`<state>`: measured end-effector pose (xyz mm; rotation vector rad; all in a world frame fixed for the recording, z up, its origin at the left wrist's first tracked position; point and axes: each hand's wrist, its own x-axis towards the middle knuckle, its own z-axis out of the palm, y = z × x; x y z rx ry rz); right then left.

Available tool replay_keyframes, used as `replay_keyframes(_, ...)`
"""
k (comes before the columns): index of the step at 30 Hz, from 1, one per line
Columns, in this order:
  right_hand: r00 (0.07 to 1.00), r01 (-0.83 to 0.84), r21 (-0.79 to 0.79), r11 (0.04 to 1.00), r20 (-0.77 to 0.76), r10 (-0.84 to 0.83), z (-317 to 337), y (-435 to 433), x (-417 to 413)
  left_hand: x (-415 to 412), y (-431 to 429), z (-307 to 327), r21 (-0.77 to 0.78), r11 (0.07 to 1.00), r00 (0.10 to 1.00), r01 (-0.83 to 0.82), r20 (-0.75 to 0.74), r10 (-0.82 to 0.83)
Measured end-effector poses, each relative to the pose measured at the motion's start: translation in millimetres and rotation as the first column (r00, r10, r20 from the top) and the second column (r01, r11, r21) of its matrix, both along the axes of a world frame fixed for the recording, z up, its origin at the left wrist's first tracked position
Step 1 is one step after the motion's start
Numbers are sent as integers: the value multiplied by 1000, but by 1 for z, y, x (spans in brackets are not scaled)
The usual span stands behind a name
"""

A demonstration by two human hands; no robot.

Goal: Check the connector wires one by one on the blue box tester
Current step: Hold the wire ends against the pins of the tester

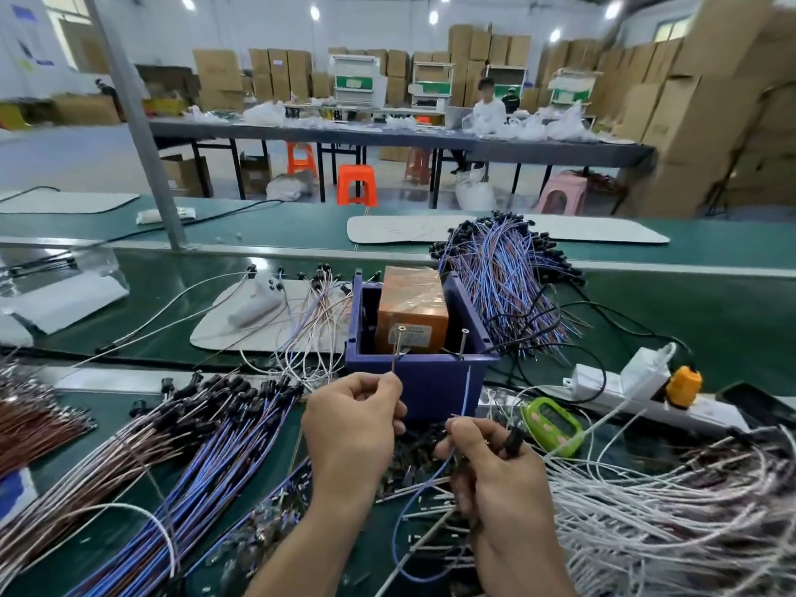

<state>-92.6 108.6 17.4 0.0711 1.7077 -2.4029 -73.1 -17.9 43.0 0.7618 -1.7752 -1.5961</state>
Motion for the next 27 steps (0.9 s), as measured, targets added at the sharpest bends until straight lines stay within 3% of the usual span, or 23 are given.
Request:
replay_keyframes(17, 998, 52, -38, 998, -16, -53, -2, 0, -3, 3, 9, -4, -54, 999, 1000, 0, -15, -1)
replay_keyframes(27, 981, 194, -35, 980, 13, -194, 8, -4, -13, 3, 11, -4, -49, 999, 1000, 4, -15, -5)
